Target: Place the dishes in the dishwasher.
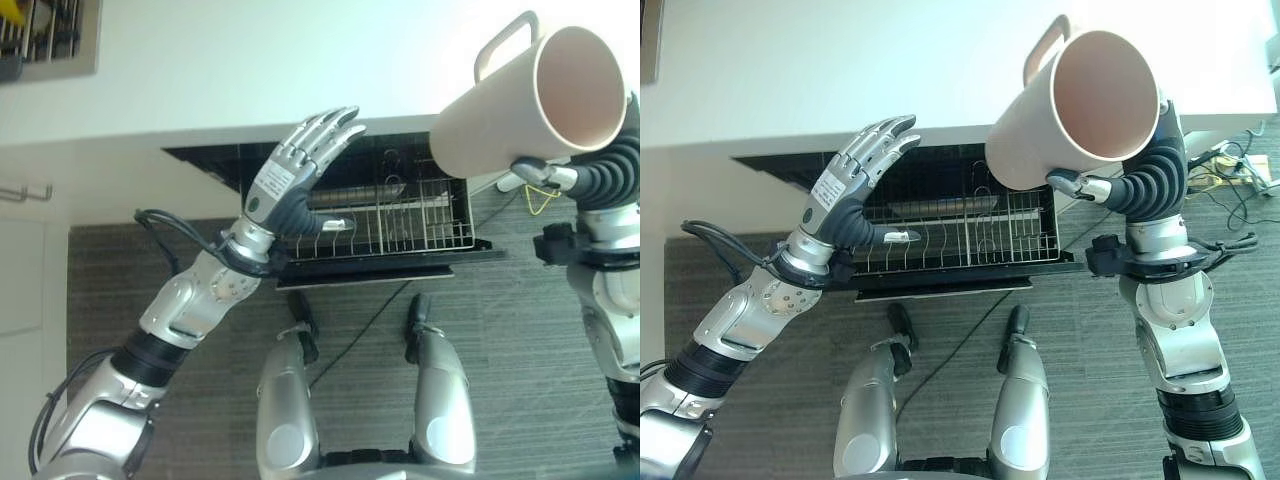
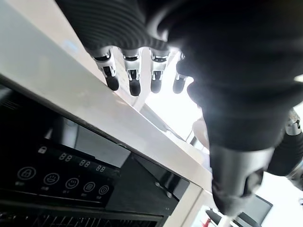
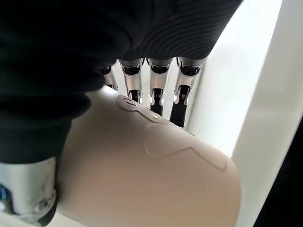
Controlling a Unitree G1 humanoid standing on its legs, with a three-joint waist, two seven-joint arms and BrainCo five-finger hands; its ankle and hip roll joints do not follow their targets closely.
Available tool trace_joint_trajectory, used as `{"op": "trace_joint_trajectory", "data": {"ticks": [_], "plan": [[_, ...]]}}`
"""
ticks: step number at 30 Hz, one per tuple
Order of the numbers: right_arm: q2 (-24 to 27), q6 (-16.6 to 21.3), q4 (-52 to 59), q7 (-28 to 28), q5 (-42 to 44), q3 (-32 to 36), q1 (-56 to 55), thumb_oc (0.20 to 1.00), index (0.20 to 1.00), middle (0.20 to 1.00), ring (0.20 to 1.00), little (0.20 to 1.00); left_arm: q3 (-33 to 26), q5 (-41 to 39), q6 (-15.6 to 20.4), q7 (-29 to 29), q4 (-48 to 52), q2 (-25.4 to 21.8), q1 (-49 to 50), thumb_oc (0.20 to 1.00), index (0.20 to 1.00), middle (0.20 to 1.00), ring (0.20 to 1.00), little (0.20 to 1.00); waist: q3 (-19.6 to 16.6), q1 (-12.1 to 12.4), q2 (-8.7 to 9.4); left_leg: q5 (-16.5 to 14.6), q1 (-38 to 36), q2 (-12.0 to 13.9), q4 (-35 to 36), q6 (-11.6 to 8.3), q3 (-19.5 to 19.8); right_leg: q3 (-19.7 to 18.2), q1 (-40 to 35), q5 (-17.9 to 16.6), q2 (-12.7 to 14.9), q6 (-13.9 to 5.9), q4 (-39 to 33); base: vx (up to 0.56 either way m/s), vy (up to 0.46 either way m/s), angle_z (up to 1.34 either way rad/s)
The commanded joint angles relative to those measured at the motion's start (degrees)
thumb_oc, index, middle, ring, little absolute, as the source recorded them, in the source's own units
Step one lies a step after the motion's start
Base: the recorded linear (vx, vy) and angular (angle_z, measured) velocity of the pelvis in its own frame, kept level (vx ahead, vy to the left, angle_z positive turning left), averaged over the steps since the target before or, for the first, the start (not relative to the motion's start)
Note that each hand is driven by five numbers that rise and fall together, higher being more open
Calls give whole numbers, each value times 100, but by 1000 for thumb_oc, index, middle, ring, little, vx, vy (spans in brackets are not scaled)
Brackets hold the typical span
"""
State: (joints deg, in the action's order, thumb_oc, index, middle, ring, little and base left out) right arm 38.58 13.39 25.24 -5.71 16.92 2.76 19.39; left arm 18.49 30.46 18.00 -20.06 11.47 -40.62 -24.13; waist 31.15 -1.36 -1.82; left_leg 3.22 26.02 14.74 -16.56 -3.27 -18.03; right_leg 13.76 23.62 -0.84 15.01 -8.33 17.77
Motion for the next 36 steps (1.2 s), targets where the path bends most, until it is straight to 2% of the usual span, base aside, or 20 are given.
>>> {"op": "trace_joint_trajectory", "data": {"ticks": [1,3,12,20,22,25,28,30,31,33,36], "plan": [[134,180,618,-67,-85,393,287,200,200,200,200,200,126,52,-80,573,-401,-270,903,1000,1000,1000,1000,1000,-142,-189,112,5,-454,233,355,-707,456,-34,-216,241,272,-400,-75,-149,-116,7],[190,24,655,-13,-54,403,326,200,200,200,200,200,100,10,-75,612,-414,-246,1023,1000,1000,1000,1000,1000,-212,-196,71,28,-482,269,357,-747,497,51,-257,284,239,-317,-48,-74,-58,0],[214,40,716,106,8,475,251,200,200,200,200,200,198,92,-73,686,-581,-225,1264,1000,1000,1000,1000,1000,-307,-275,18,101,-618,270,589,-737,434,75,-218,267,217,-273,-47,-27,7,2],[217,-101,744,221,-17,288,509,200,200,200,200,200,448,-414,-609,617,-1139,-133,975,1000,1000,1000,1000,1000,-296,-346,12,135,-607,266,596,-731,348,20,-173,296,145,-251,-37,-28,17,-2],[197,-141,743,244,-53,269,542,200,200,200,200,200,436,-639,-801,802,-1275,-58,922,1000,1000,1000,1000,1000,-299,-351,13,142,-617,255,608,-732,337,19,-192,303,125,-250,-57,0,0,0],[220,-231,736,402,29,314,649,200,200,200,200,200,441,-1278,-1482,1660,-1506,65,875,1000,1000,1000,1000,1000,-296,-366,3,142,-621,238,604,-735,331,8,-199,304,108,-244,-56,-11,10,0],[214,-362,748,543,86,285,743,200,200,200,200,200,500,-1596,-1832,2056,-1664,216,865,1000,1000,1000,1000,1000,-307,-379,-3,133,-633,236,596,-735,329,-1,-212,311,102,-235,-55,1,11,-2],[188,-457,771,645,96,274,781,200,200,200,200,200,534,-1548,-2009,2316,-1795,322,856,1000,1000,1000,1000,1000,-312,-385,-6,126,-650,228,601,-730,325,-1,-233,316,94,-226,-67,0,29,-5],[189,-510,753,758,139,251,843,200,200,200,200,200,650,-1505,-2317,2572,-1953,385,791,1000,1000,1000,1000,1000,-310,-408,6,126,-666,225,614,-727,314,-10,-249,311,81,-226,-86,0,0,0],[209,-650,744,905,134,194,928,200,200,200,200,200,775,-1564,-2579,2870,-2189,501,744,1000,1000,1000,1000,1000,-301,-427,24,117,-691,224,615,-725,296,-27,-270,309,61,-226,-100,-4,15,0],[212,-750,717,956,49,138,955,200,200,200,200,200,894,-1520,-2798,3115,-2396,625,719,1000,1000,1000,1000,1000,-269,-456,30,101,-709,232,601,-729,268,-33,-294,327,37,-213,-98,0,0,0]]}}
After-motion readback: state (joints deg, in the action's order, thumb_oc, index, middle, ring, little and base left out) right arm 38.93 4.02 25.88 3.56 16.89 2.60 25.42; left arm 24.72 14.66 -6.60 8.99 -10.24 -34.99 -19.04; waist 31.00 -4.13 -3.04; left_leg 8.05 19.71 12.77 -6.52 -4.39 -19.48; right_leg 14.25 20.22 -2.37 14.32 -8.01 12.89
